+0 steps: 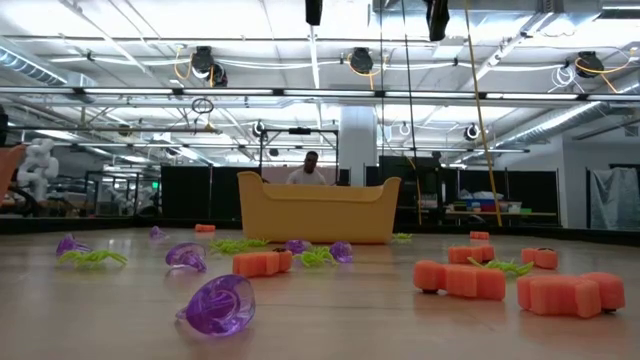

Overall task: Sort Halloween decoration
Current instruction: Put the orange skeleton toy into the orange bin

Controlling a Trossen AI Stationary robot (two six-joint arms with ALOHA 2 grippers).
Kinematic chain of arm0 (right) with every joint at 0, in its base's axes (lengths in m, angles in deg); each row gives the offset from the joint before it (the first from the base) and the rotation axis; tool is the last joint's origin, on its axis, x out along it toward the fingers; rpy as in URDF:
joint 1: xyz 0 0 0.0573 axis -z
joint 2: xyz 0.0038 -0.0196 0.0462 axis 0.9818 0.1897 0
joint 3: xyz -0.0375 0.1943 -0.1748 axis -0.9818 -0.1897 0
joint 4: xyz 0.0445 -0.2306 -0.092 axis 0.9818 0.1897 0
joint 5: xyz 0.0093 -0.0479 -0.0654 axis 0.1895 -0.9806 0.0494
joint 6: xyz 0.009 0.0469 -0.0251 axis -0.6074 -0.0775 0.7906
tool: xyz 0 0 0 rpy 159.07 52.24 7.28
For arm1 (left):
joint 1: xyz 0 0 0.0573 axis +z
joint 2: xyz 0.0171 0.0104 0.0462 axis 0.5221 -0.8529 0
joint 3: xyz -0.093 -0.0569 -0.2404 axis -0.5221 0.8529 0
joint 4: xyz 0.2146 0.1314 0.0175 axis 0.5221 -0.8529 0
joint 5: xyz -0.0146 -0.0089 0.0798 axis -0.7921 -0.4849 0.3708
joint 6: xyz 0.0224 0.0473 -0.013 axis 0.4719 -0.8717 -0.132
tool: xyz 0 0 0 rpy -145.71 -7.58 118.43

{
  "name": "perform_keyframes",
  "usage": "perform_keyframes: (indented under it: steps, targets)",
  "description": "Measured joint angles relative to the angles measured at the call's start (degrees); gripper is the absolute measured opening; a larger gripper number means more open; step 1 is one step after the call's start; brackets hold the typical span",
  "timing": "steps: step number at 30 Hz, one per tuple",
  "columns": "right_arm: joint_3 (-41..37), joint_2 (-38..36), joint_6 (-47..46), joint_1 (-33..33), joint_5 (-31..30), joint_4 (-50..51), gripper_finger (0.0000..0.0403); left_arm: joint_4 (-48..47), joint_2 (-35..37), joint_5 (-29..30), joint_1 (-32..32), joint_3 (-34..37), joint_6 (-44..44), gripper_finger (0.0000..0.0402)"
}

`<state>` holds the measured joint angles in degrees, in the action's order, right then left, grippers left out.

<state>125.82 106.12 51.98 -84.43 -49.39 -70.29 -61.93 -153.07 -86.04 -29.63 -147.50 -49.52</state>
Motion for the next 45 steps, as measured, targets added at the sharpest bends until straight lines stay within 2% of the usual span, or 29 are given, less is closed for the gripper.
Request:
perform_keyframes:
  steps: [7, 20, 35, 42, 45]
  targets:
    - [0.0, 0.0, 0.0, 0.0, 0.0, 0.0, 0.0, -0.8, 0.0, 0.2, 0.0, 0.0, -0.1, 0.0111]
    - [0.0, 0.0, 0.1, 0.0, 0.1, 0.2, 0.0, -2.0, 0.0, 0.2, 0.0, 0.0, -0.4, 0.0055]
    - [0.0, 0.0, 0.1, 0.0, 0.0, 0.2, 0.0, -2.0, 0.0, 0.6, -0.1, 0.0, -2.0, 0.0047]
    - [0.0, 0.0, 0.1, 0.0, 0.0, 0.2, 0.0, -2.0, 0.0, 0.3, -0.1, -0.1, -2.0, 0.0012]
    - [0.0, 0.0, 0.1, 0.0, 0.0, 0.2, 0.0, -2.0, 0.0, 0.2, -0.1, -0.1, -2.0, 0.001]
